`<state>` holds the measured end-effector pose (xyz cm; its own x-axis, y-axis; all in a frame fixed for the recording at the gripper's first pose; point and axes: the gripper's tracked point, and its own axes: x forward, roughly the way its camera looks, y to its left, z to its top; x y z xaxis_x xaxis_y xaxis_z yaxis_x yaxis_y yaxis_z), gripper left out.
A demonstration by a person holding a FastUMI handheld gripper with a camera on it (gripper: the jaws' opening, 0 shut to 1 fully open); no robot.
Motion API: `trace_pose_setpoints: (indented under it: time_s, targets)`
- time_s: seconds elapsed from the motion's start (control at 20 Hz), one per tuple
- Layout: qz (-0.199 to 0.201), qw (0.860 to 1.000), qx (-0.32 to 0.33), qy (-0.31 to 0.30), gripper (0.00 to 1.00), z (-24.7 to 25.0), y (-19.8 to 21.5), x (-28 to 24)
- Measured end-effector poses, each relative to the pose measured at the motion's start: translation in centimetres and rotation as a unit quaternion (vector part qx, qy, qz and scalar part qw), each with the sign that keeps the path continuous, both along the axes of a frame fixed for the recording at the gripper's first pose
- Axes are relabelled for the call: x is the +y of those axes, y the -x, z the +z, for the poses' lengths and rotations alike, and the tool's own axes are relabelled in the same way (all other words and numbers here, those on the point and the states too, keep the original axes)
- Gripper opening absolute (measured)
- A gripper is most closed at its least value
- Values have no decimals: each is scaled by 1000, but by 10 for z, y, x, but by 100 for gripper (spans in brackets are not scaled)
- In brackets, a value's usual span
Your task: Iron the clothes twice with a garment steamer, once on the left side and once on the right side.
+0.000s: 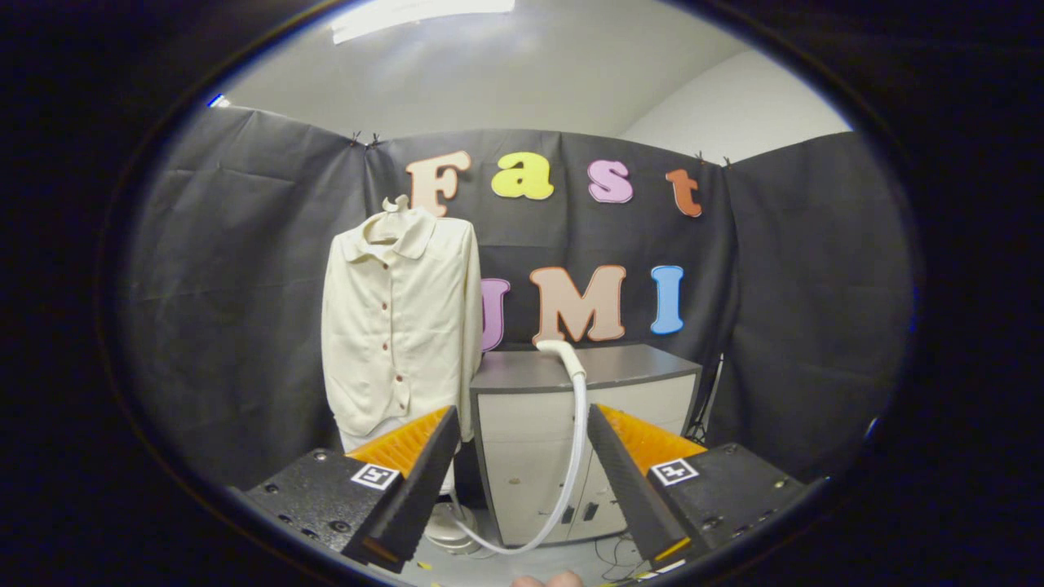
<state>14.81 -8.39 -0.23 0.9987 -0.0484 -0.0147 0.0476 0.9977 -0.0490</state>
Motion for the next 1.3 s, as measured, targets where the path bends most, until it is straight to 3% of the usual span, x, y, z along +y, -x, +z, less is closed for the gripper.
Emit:
trace_pose_setpoints:
  time_s: [0.45,0.9,1.3]
  targets:
    - [1,999,41,28,98,-16,-123,-33]
    - [49,996,60,36,98,-38,-241,-77]
    - [52,994,77,53,92,-66,-345,-104]
